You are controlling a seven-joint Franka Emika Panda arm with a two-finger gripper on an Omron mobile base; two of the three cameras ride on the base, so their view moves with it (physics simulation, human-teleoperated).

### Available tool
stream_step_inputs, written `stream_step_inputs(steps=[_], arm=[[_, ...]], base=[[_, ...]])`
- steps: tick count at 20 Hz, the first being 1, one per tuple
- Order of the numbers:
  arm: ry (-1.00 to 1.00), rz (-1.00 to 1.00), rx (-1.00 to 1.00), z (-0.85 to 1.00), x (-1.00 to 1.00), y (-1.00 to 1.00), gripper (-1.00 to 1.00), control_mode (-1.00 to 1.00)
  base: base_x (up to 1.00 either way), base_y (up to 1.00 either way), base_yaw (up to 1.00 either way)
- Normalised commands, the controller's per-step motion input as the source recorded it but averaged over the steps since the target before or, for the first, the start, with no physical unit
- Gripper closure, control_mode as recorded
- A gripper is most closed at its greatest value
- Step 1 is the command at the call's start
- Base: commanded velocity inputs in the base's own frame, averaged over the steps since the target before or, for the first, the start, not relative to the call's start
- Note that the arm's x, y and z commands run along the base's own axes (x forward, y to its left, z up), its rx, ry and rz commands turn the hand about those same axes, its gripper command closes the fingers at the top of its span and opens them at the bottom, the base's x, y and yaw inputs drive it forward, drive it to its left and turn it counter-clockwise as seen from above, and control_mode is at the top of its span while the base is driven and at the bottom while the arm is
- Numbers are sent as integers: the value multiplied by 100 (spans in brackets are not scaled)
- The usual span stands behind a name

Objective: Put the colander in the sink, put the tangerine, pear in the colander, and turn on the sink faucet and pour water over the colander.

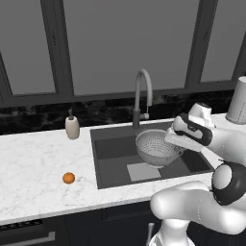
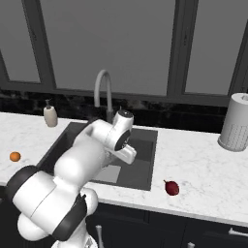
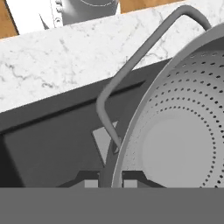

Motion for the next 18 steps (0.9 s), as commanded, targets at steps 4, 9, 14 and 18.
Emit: stream_step_inputs(steps=[4, 9, 14, 18], arm=[[1, 8, 0, -47, 20, 9, 100, -100], [0, 10, 0, -47, 16, 5, 100, -100], [0, 10, 0, -44, 20, 11, 100, -100], [0, 9, 0, -26, 26, 7, 100, -100]], base=[[0, 0, 0], [0, 0, 0], [0, 0, 0], [0, 0, 0]])
